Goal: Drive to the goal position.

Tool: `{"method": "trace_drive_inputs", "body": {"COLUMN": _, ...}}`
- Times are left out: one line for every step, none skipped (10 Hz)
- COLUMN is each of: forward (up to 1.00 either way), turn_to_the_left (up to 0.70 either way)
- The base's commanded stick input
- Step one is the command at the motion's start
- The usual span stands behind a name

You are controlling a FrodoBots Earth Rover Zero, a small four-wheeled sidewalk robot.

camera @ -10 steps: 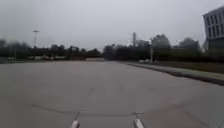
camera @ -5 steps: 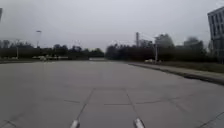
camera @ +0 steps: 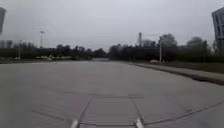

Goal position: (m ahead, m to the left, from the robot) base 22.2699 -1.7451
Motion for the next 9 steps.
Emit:
{"method": "trace_drive_inputs", "body": {"forward": 1.00, "turn_to_the_left": 0.02}}
{"method": "trace_drive_inputs", "body": {"forward": 1.00, "turn_to_the_left": 0.02}}
{"method": "trace_drive_inputs", "body": {"forward": 1.00, "turn_to_the_left": 0.02}}
{"method": "trace_drive_inputs", "body": {"forward": 1.00, "turn_to_the_left": 0.02}}
{"method": "trace_drive_inputs", "body": {"forward": 1.00, "turn_to_the_left": 0.02}}
{"method": "trace_drive_inputs", "body": {"forward": 1.00, "turn_to_the_left": 0.02}}
{"method": "trace_drive_inputs", "body": {"forward": 1.00, "turn_to_the_left": 0.02}}
{"method": "trace_drive_inputs", "body": {"forward": 1.00, "turn_to_the_left": 0.02}}
{"method": "trace_drive_inputs", "body": {"forward": 1.00, "turn_to_the_left": 0.02}}
